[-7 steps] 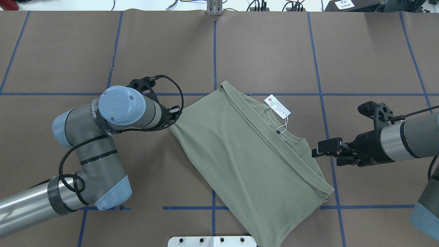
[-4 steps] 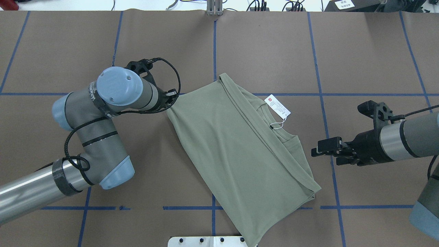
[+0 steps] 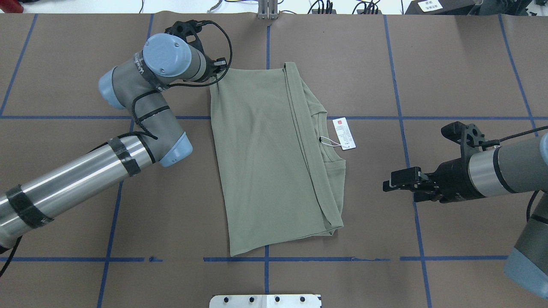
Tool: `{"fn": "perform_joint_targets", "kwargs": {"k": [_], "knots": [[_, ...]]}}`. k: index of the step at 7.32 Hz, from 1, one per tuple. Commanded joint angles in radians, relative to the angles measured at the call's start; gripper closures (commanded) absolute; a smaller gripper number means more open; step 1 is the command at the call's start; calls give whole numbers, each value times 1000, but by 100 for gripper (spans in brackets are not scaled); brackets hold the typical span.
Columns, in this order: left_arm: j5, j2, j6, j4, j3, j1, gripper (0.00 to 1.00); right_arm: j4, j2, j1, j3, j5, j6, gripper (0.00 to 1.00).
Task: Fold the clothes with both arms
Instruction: 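Pull the shirt edge with the left gripper away from the robot, rotating the shirt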
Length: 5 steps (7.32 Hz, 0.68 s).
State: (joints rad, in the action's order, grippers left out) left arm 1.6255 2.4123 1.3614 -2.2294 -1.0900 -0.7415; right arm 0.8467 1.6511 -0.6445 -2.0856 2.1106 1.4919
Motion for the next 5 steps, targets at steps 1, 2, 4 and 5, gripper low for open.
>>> {"fn": "perform_joint_targets", "kwargs": {"k": [1,2,4,5], "knots": [[-74,126,-72,-128,206,-4,100,0,1,0,1,-9,-1,0],[-108,178,-129,-142,279,-1,100,0,1,0,1,-11,-1,0],[-114,177,-165,-176,295,-5,1,2,1,3,-1,-61,-2,0],[-113,176,-180,-179,295,-18,0,9,1,28,2,-114,-2,0]]}}
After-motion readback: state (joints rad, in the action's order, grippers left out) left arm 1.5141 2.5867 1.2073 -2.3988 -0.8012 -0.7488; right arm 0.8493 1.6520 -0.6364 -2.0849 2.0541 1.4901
